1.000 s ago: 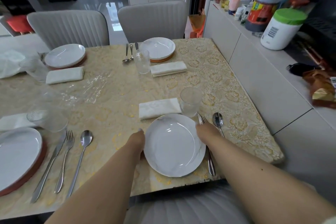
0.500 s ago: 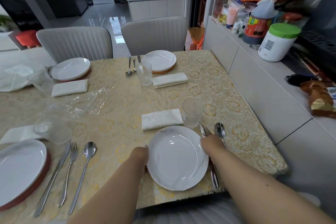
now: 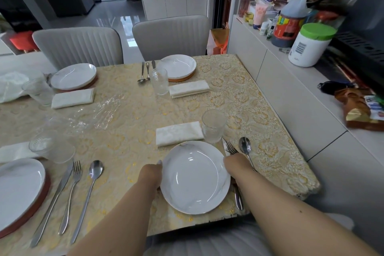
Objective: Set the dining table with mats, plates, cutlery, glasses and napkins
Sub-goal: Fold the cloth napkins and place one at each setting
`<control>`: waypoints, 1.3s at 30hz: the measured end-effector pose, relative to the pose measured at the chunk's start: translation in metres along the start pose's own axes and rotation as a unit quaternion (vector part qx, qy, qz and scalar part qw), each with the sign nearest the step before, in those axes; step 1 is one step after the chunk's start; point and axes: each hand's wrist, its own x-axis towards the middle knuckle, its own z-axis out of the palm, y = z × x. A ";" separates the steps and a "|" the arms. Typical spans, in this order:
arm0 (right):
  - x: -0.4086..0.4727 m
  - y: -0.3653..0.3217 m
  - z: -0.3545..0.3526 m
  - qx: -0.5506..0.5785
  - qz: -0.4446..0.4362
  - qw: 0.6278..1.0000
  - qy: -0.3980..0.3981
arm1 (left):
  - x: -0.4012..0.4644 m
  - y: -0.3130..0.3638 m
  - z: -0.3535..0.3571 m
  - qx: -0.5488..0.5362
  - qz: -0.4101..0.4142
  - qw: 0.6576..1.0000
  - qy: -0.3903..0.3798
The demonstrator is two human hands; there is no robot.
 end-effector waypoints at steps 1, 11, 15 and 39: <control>0.001 0.001 -0.005 0.011 0.003 1.000 0.008 | -0.003 0.000 -0.001 0.031 0.017 0.999 0.014; 0.016 0.034 -0.052 -0.145 -0.042 0.982 0.111 | -0.054 0.037 0.042 0.173 0.413 0.884 0.135; 0.017 0.038 -0.042 -0.202 -0.051 0.973 0.104 | -0.072 0.037 0.081 0.272 0.515 0.810 0.073; 0.047 0.043 -0.041 -0.154 0.014 0.988 -0.027 | -0.106 0.026 0.133 0.618 0.569 0.542 -0.034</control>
